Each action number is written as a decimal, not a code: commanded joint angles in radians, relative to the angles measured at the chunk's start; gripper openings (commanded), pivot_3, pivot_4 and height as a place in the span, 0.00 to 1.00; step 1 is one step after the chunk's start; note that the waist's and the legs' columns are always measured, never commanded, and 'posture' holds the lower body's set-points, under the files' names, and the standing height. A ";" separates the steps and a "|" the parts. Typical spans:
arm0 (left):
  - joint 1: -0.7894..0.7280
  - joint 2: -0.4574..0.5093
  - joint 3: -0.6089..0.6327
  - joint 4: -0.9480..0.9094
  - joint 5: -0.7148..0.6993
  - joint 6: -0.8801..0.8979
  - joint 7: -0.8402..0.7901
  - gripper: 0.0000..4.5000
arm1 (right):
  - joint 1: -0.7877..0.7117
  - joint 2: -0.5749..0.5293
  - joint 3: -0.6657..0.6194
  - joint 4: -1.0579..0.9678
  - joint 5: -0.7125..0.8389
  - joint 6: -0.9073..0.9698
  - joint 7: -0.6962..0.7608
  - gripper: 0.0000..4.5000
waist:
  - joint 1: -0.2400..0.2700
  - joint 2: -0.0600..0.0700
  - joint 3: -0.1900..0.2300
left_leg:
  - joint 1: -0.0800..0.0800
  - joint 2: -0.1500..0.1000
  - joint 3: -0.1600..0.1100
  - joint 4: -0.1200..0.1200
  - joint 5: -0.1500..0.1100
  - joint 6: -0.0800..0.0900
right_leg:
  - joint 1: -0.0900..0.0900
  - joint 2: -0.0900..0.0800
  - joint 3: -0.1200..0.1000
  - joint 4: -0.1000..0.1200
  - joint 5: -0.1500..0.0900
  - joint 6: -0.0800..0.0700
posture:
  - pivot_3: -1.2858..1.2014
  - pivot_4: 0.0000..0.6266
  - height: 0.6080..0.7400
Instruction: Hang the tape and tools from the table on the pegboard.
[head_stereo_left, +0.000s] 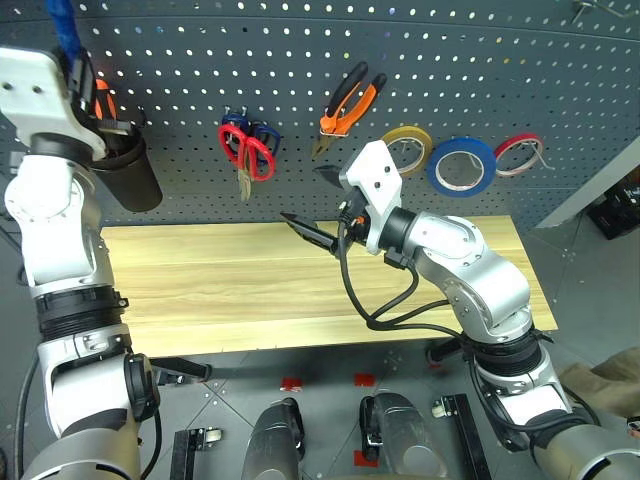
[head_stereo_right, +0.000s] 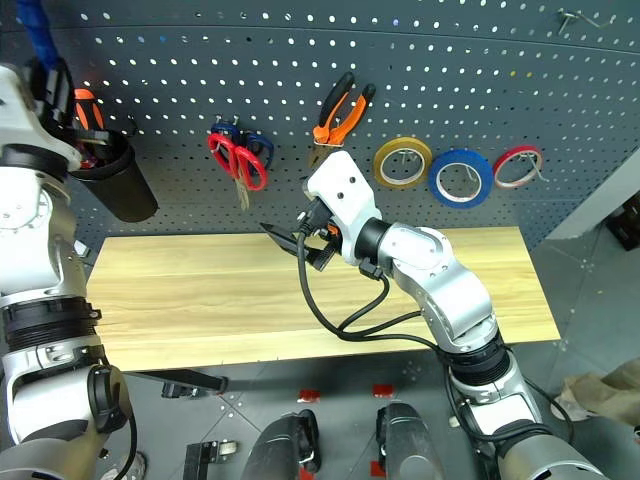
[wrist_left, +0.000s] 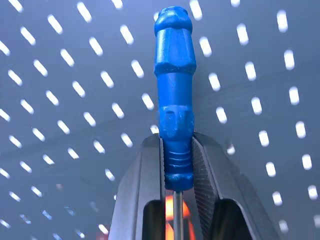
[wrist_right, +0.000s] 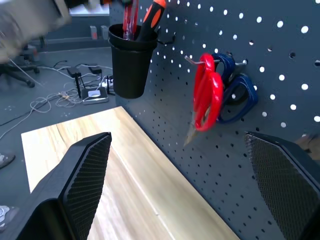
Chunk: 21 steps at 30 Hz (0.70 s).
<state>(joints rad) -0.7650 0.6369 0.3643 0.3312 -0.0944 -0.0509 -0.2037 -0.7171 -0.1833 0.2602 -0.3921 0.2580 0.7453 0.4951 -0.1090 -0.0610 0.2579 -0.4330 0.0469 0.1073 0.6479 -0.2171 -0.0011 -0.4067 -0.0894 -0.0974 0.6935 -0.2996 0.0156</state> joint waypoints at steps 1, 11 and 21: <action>0.003 0.000 0.004 0.021 0.015 -0.086 0.030 0.09 | -0.014 0.017 -0.006 -0.069 0.020 0.006 -0.013 1.00 | -0.004 0.000 -0.001 | 0.000 0.000 0.000 0.000 0.000 0.000 | 0.000 0.000 0.000 0.000 0.000 0.000 | 0.41 0.25 1.00; 0.118 -0.049 0.031 -0.064 0.006 -0.125 0.134 0.60 | -0.019 0.030 -0.029 -0.064 0.058 0.011 -0.010 1.00 | -0.021 0.000 -0.007 | 0.000 0.000 -0.001 0.005 0.000 0.000 | 0.000 0.000 0.001 0.005 0.000 0.000 | 0.42 0.25 1.00; 0.334 -0.113 -0.048 -0.360 0.012 -0.020 0.089 0.72 | 0.019 -0.014 -0.038 -0.048 0.040 -0.016 -0.013 1.00 | -0.031 0.003 -0.042 | 0.000 0.001 -0.002 0.010 0.000 0.001 | 0.001 0.000 0.001 0.008 0.000 0.000 | 0.42 0.22 1.00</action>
<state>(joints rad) -0.4527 0.5212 0.3125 0.0416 -0.0806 -0.0966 -0.1043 -0.7045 -0.1900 0.2475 -0.4226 0.2962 0.7509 0.4807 -0.1402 -0.0583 0.2164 -0.4331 0.0474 0.1056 0.6585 -0.2176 -0.0003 -0.4052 -0.0895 -0.0957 0.7014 -0.2993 0.0153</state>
